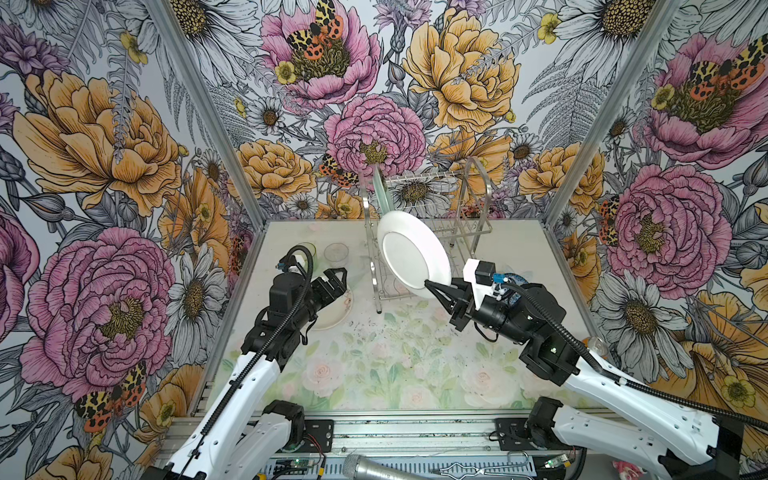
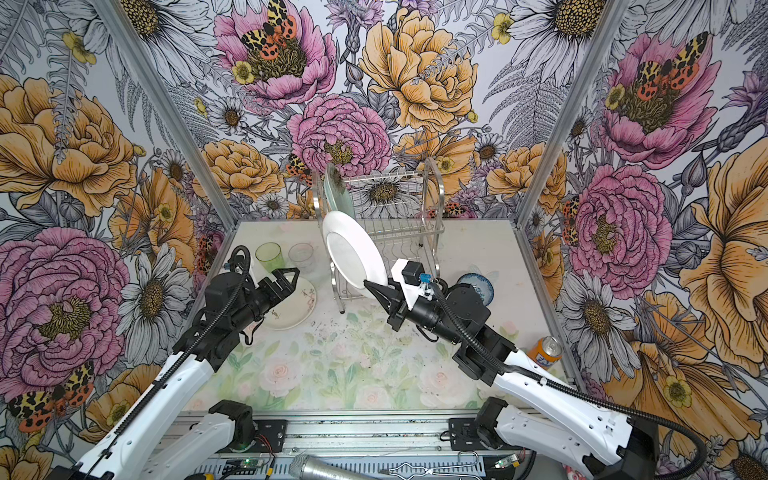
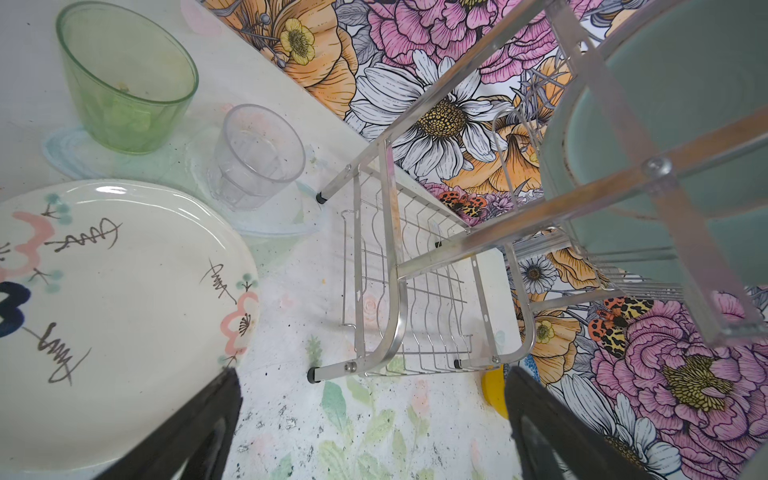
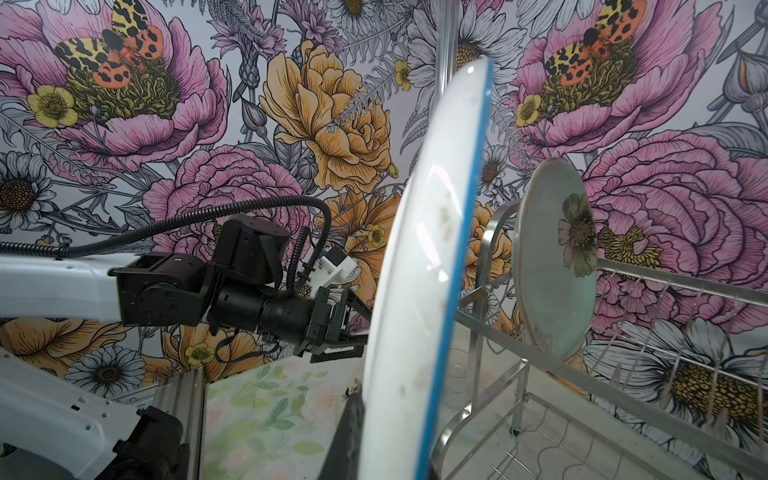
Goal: Unload the mixed dishes from the dish rack
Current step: 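Lift the watermelon-print plate up and out of the rack with the right gripper, then carry the plate toward the left gripper above the white painted plate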
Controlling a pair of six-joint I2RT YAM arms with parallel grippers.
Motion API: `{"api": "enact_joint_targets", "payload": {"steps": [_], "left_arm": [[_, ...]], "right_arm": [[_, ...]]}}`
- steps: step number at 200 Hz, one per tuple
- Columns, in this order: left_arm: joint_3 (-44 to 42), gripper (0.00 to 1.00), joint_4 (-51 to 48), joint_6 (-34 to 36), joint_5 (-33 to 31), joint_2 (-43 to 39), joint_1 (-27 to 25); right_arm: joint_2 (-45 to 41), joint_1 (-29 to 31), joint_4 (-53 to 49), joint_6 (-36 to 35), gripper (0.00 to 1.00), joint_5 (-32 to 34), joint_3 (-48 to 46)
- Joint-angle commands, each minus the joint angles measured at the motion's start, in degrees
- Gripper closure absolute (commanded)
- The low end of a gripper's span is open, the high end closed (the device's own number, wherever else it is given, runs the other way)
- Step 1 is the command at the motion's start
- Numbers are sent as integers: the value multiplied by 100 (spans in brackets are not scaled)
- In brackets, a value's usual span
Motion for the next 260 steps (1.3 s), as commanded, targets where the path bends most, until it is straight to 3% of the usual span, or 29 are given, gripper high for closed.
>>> {"api": "enact_joint_targets", "payload": {"steps": [1,156,260], "left_arm": [[-85,1,148,-70,-115,16,-48],[-164,1,183,-8,-146,7,-33],[-130,1,33,-46,-205,-97,20]], "right_arm": [[-2,59,760,90,100,-153,124],[686,204,850,249,100,-204,202],[1653,347,1062,353,100,-275,341]]}}
